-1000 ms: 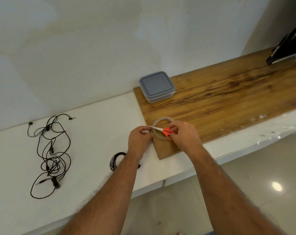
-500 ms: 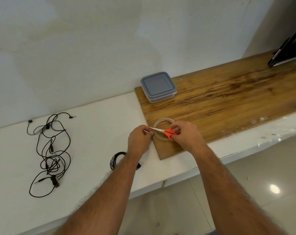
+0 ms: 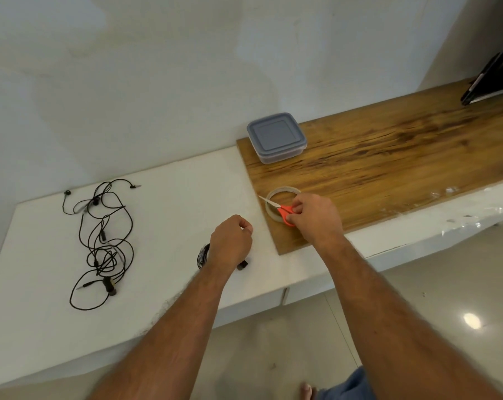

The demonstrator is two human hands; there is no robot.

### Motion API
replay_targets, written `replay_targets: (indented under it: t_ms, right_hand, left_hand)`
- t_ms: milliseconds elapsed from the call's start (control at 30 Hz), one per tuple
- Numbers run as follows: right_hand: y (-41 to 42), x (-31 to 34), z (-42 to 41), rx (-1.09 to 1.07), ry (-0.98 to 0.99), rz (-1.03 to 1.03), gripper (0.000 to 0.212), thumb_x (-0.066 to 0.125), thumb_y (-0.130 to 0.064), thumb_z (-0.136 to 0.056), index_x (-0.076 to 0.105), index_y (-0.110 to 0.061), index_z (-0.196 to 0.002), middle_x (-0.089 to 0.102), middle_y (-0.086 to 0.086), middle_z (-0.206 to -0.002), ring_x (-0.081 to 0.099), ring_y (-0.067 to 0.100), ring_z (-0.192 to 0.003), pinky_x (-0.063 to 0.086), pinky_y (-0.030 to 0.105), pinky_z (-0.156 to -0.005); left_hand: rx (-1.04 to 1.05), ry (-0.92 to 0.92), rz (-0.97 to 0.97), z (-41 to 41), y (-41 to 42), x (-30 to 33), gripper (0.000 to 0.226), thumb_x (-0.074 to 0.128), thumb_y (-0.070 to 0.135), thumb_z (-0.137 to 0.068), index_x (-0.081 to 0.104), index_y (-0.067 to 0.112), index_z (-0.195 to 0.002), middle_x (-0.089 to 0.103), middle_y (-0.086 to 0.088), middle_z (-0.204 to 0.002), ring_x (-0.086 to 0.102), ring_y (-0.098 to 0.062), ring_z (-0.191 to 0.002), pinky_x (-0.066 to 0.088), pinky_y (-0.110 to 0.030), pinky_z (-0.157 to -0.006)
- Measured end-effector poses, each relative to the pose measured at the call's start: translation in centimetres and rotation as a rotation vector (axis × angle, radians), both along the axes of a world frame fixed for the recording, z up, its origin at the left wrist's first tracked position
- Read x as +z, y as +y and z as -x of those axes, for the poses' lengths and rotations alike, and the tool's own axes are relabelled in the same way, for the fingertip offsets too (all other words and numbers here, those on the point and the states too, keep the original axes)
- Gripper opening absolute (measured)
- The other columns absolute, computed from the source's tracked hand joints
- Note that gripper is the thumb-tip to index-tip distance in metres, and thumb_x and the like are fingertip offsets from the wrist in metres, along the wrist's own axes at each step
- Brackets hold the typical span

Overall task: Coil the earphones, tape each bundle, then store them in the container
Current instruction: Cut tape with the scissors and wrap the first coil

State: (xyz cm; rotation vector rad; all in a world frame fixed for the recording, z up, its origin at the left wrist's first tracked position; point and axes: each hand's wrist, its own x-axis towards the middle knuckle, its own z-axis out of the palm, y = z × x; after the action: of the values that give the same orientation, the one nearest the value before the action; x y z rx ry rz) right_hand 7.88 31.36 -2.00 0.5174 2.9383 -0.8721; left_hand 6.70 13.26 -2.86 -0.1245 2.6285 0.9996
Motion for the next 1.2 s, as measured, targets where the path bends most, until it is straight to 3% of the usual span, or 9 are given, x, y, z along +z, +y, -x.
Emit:
replay_targets:
  t_ms: [200, 333, 467, 567, 667, 767, 967, 1100, 1200]
  right_hand:
    - [-1.5, 0.2, -0.1, -0.068, -0.01, -0.058, 0.019, 0.074, -0.042, -0.081, 0.07, -0.023, -0.085, 0.068, -0.005, -0.076, 0.062, 0.013, -0.073, 0.05, 0.028, -0.059]
    - [-2.5, 0.3, -0.4, -0.086, -0.007, -0.038, 0.021, 0.076, -0.041, -0.08, 0.073, -0.022, -0.085, 0.066, -0.007, -0.074, 0.061, 0.01, -0.07, 0.048, 0.026, -0.055]
    - [-1.8, 0.9, -0.7, -0.179, 0.052, 0.221, 0.021, 0.078, -0.03, -0.079, 0.072, -0.021, -0.097, 0.068, -0.007, -0.084, 0.064, 0.012, -0.078, 0.054, 0.031, -0.064]
    - [-0.8, 1.4, -1.5, -0.258, 0.095, 0.58, 0.021, 0.071, -0.013, -0.086, 0.07, -0.012, -0.107, 0.068, 0.002, -0.078, 0.062, 0.012, -0.059, 0.06, 0.036, -0.06]
    - [0.1, 2.3, -3.4, -0.153, -0.088, 0.929, 0.02, 0.059, -0.003, -0.093, 0.065, -0.005, -0.112, 0.061, 0.005, -0.072, 0.055, 0.011, -0.053, 0.06, 0.037, -0.062]
    - [0.1, 2.9, -5.5, -0.009, -0.321, 1.097, 0.009, 0.06, -0.013, -0.095, 0.062, -0.007, -0.102, 0.062, 0.004, -0.077, 0.057, 0.013, -0.059, 0.06, 0.042, -0.075]
    - [-1.1, 2.6, -7.2, 0.187, -0.618, 1.085, 0.043, 0.063, -0.036, -0.088, 0.059, -0.004, -0.116, 0.064, 0.009, -0.089, 0.066, 0.024, -0.075, 0.058, 0.042, -0.075]
    - [-2.0, 1.1, -6.7, 0.208, -0.668, 1.08, 0.054, 0.063, -0.039, -0.084, 0.056, -0.002, -0.123, 0.065, 0.011, -0.094, 0.066, 0.026, -0.082, 0.057, 0.047, -0.085]
    - [-3.0, 0.2, -6.2, 0.173, -0.654, 1.095, 0.055, 0.064, -0.038, -0.085, 0.055, 0.0, -0.124, 0.065, 0.011, -0.092, 0.067, 0.026, -0.08, 0.058, 0.045, -0.083]
  left_hand:
    - [0.019, -0.14, -0.077, -1.7, -1.6, 1.0, 0.018, 0.047, 0.031, -0.096, 0.055, 0.028, -0.081, 0.061, 0.008, -0.072, 0.059, -0.012, -0.051, 0.042, -0.025, -0.058]
    - [0.025, -0.161, -0.139, -2.2, -2.0, 1.9, 0.019, 0.049, 0.027, -0.098, 0.058, 0.023, -0.082, 0.059, 0.002, -0.07, 0.054, -0.013, -0.051, 0.04, -0.024, -0.054]
    - [0.173, -0.242, -0.365, -2.2, -2.2, 2.5, 0.016, 0.053, 0.016, -0.096, 0.06, 0.012, -0.081, 0.057, -0.006, -0.077, 0.048, -0.016, -0.058, 0.039, -0.024, -0.048]
    - [0.255, -0.332, -0.468, -2.2, -2.4, 2.9, 0.017, 0.055, 0.014, -0.096, 0.06, 0.009, -0.081, 0.058, -0.007, -0.08, 0.046, -0.012, -0.056, 0.038, -0.019, -0.043]
    - [0.333, -0.455, -0.559, -2.3, -2.7, 3.1, 0.015, 0.058, 0.015, -0.095, 0.059, 0.006, -0.083, 0.06, -0.006, -0.08, 0.044, -0.007, -0.05, 0.036, -0.015, -0.037]
    - [0.35, -0.534, -0.637, -2.3, -3.2, 2.9, 0.01, 0.059, 0.014, -0.094, 0.059, 0.005, -0.087, 0.062, -0.006, -0.079, 0.042, -0.005, -0.044, 0.034, -0.014, -0.034]
    - [0.363, -0.592, -0.752, -2.0, -4.4, 2.1, 0.009, 0.058, 0.013, -0.094, 0.056, 0.008, -0.087, 0.062, -0.006, -0.078, 0.041, -0.003, -0.038, 0.032, -0.013, -0.032]
    - [0.383, -0.611, -0.816, -1.5, -5.0, 1.8, 0.01, 0.057, 0.012, -0.094, 0.054, 0.009, -0.085, 0.062, -0.006, -0.077, 0.04, -0.003, -0.036, 0.03, -0.013, -0.031]
    - [0.37, -0.613, -0.837, -1.5, -5.1, 2.0, 0.011, 0.056, 0.011, -0.094, 0.054, 0.009, -0.084, 0.062, -0.006, -0.077, 0.039, -0.003, -0.034, 0.029, -0.012, -0.03]
